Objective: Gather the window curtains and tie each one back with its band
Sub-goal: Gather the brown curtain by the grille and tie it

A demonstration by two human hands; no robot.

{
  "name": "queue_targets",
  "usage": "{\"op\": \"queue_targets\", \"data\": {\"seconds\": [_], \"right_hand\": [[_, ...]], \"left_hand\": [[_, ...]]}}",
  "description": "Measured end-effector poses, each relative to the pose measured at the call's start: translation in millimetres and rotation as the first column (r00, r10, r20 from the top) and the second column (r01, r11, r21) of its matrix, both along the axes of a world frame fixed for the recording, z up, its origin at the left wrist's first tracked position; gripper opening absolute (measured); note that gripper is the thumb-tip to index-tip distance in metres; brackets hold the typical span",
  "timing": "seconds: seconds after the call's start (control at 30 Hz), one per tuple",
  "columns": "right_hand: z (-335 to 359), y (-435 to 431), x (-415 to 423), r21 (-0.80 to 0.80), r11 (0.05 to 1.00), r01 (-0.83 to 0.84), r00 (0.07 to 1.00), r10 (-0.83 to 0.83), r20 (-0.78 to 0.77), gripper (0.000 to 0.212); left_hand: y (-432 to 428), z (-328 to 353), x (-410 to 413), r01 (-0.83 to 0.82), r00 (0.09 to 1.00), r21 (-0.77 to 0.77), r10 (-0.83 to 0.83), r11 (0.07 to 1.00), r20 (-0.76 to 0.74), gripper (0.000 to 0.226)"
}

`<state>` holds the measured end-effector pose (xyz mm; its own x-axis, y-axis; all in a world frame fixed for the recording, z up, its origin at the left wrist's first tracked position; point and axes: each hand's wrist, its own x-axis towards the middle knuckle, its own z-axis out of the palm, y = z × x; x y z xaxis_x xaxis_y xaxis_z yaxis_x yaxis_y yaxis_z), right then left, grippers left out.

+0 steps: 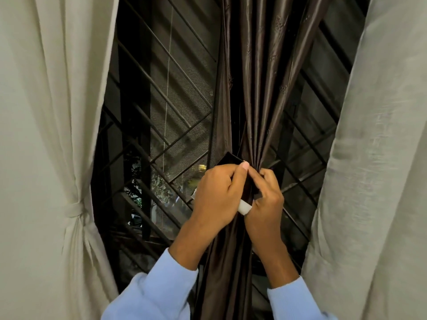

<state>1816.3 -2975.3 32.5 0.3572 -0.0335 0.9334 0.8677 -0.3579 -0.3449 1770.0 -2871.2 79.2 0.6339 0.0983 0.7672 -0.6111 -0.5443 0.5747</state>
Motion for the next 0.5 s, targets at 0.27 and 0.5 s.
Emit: {"op": "queue_targets", "data": {"seconds": [0.27, 0.5], "right_hand": [[4.2, -7.8, 2.4, 0.113, 0.987, -0.111, 0.994, 0.112, -0.008, 0.024], [10.0, 3.2, -7.5, 0.337, 0.923, -0.186, 0.964, 0.237, -0.118, 0.033]], "left_hand": [[17.0, -9.7, 15.0, 0.031, 0.997, -0.261, -0.050, 0.965, -0.063, 0.022], [25.9, -28.5, 33.5, 0.110, 0.941, -0.476, -0.247, 0.872, -0.234, 0.040]]}}
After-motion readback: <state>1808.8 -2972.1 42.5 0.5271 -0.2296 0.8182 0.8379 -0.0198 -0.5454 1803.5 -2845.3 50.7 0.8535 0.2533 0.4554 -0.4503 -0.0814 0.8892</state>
